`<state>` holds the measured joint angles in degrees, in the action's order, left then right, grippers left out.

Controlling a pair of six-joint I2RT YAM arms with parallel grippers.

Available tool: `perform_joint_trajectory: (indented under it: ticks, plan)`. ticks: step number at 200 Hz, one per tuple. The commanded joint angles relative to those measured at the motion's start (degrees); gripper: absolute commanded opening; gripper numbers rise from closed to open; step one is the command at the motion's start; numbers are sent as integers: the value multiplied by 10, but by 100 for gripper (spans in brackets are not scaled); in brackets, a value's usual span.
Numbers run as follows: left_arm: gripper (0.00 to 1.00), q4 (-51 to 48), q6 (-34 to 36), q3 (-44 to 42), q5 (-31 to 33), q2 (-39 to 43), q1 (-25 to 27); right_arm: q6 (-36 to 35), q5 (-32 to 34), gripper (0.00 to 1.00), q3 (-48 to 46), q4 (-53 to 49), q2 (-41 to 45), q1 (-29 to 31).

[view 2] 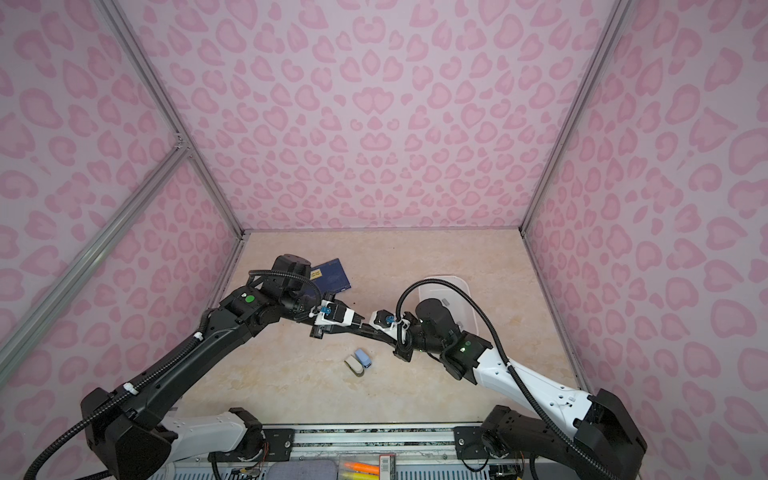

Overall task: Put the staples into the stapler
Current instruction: 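Pull the grippers apart to swing the stapler top fully open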

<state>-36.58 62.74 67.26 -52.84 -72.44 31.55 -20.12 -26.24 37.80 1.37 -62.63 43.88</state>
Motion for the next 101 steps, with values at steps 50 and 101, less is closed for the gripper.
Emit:
perform_joint_trajectory:
  ticks: [50, 101]
  plan:
    - [4, 78, -49, 7, 35, -49, -73, 12, 37, 4, -34, -29, 44, -6]
    - [4, 82, -58, 12, 79, -72, -93, 17, 42, 0, -62, -14, 77, -19]
